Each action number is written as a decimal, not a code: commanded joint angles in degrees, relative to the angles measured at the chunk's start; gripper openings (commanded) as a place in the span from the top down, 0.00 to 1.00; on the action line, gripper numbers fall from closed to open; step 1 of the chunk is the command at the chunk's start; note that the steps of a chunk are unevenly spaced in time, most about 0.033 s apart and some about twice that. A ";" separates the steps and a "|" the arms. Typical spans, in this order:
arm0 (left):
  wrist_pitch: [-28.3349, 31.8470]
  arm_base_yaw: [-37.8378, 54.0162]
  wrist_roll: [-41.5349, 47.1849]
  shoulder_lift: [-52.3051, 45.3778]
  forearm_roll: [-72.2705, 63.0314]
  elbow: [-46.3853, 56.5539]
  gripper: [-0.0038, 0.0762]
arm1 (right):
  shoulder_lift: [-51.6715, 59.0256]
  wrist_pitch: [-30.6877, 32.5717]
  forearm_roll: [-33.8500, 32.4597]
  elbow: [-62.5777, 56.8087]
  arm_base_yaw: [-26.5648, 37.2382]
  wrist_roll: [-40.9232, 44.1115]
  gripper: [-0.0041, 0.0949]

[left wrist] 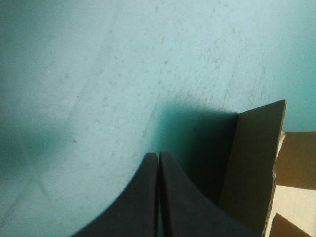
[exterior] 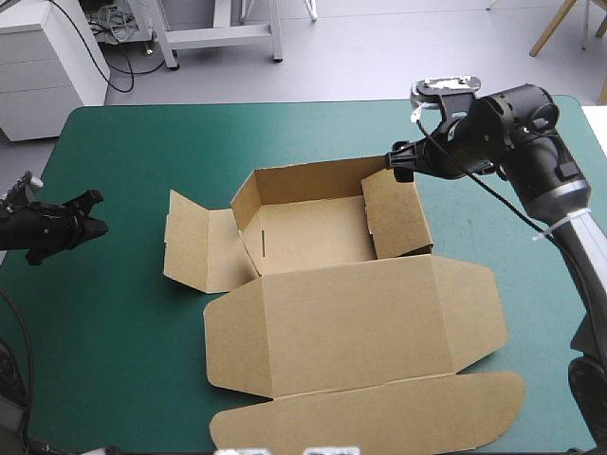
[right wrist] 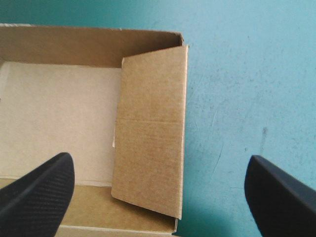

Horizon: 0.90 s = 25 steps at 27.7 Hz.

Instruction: Fold the box

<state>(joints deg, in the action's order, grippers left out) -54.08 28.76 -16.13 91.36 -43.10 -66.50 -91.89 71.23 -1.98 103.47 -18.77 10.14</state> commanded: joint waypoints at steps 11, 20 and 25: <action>-0.52 0.12 1.07 -2.57 -2.98 -1.35 0.96 | -12.53 -2.89 -0.42 -0.02 0.17 -3.21 0.10; -0.76 0.12 2.47 -2.57 -2.98 -1.35 0.96 | -17.46 -3.16 -0.18 -0.02 0.58 -3.21 0.10; -0.76 0.12 2.47 -2.57 -2.98 -1.35 0.96 | -18.47 -2.25 7.14 -0.02 5.29 -5.71 0.11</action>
<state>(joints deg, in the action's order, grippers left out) -54.85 28.76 -14.04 91.36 -43.14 -66.50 -113.43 69.41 2.42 102.12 -15.53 5.89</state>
